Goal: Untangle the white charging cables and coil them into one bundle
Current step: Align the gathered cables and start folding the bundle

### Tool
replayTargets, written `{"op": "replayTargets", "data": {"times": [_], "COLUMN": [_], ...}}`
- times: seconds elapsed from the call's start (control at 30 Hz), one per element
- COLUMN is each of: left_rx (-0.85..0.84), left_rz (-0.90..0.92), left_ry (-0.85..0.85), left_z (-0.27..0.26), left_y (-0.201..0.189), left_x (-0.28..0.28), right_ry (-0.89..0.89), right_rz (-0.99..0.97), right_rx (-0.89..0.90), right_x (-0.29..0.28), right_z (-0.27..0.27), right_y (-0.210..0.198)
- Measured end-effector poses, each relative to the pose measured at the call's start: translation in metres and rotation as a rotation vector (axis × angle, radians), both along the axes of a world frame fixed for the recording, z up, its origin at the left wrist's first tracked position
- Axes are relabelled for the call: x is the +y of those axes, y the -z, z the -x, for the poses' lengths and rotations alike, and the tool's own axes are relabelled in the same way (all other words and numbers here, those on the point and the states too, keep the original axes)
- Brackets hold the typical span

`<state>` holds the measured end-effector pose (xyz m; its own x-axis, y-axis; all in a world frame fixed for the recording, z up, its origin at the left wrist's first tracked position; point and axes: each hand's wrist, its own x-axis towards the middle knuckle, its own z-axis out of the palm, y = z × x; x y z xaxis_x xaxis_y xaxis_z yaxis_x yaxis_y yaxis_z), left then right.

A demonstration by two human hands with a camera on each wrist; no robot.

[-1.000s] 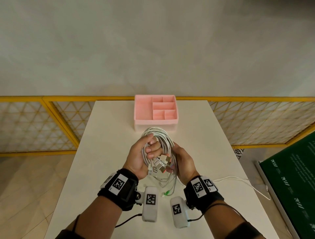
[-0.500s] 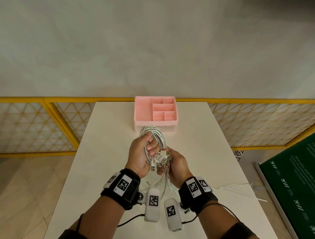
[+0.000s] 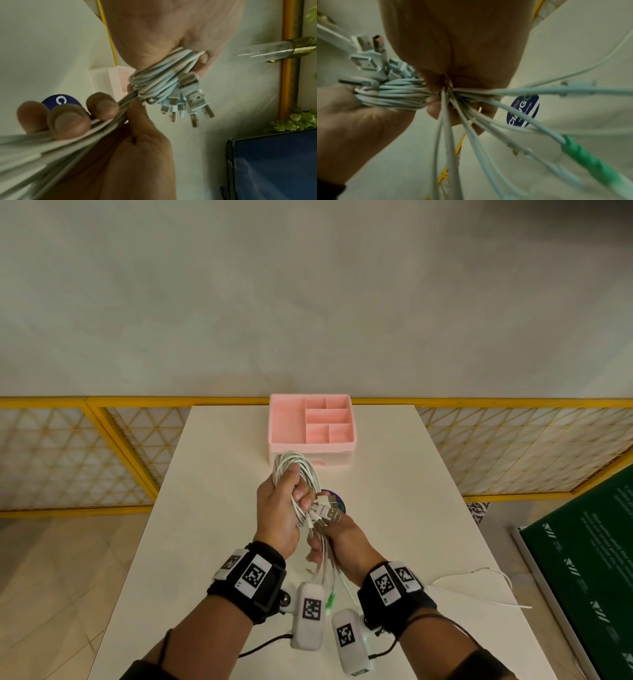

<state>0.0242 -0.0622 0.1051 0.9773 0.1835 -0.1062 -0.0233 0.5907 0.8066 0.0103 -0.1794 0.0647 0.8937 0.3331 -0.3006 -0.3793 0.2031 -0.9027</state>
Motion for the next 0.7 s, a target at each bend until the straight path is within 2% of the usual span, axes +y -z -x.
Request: {"op": "replayTargets", "data": {"times": [0.1,0.17,0.23,0.47,0.7], "left_rx": [-0.006,0.011,0.001,-0.056,-0.105], "left_rz": [-0.037,-0.070,-0.097,-0.206,-0.301], "left_ry": [-0.043,-0.071,-0.088,-0.122,-0.221], "left_z": [0.001,0.002,0.005,0.008,0.009], "left_y": [0.005,0.009,0.011,0.014,0.020], "left_x": [-0.003,-0.005,-0.008,-0.011,-0.010], "right_ry": [-0.063,-0.179,-0.245,-0.234,-0.394], "right_rz": [0.336,0.598,0.757,0.733,0.839], "right_rx": [-0.094,-0.255,-0.382,-0.345,-0.405], "right_x": [-0.001,0.000,0.001,-0.006,-0.003], "right_z": [0.001,0.005,0.008,0.006,0.011], "right_y": [0.008,0.010,0.008,0.012,0.008]}}
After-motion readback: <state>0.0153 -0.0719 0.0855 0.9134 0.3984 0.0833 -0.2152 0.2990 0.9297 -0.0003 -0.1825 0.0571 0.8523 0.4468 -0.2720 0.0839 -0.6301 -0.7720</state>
